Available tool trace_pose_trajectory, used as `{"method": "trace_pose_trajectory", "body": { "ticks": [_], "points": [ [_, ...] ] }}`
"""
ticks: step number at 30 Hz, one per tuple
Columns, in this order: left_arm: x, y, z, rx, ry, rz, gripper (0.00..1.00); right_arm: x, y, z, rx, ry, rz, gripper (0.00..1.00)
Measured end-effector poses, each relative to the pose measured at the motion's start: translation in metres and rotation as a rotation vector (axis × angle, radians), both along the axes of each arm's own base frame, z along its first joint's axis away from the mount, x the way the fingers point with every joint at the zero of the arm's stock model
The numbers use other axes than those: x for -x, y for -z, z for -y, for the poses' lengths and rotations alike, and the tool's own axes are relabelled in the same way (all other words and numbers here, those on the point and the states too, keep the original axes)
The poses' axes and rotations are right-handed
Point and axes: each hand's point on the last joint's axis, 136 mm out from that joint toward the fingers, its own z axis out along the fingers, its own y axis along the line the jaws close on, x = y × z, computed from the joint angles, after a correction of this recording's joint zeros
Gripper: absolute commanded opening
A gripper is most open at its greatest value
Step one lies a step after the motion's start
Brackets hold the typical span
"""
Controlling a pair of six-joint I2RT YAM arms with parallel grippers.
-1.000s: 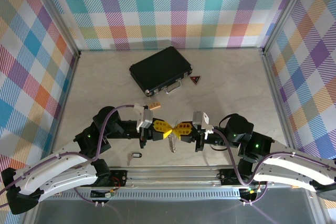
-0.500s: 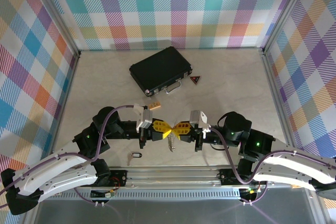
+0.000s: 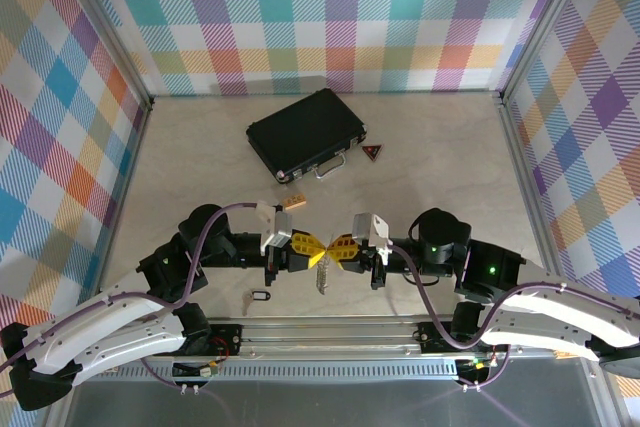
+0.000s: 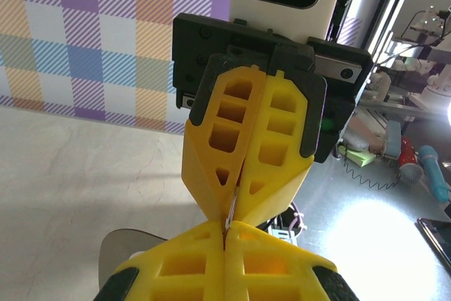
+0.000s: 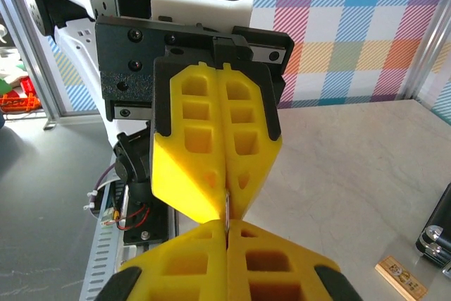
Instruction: Put the keys on the keyring
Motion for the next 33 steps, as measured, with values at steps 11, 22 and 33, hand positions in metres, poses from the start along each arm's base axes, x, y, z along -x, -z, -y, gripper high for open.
{"method": "trace_pose_trajectory", "body": {
  "ticks": [11, 22, 33],
  "points": [
    [0.005, 0.005, 0.000, -0.018, 0.028, -0.011, 0.01, 0.007, 0.004, 0.004, 0.049, -0.041, 0.034, 0.00],
    [0.009, 0.000, -0.005, -0.006, 0.033, 0.007, 0.25, 0.008, 0.012, 0.011, 0.124, -0.045, 0.050, 0.00],
    [0.009, 0.007, 0.000, -0.027, 0.052, -0.011, 0.35, 0.003, 0.019, 0.007, 0.159, -0.029, 0.041, 0.00]
  ]
}}
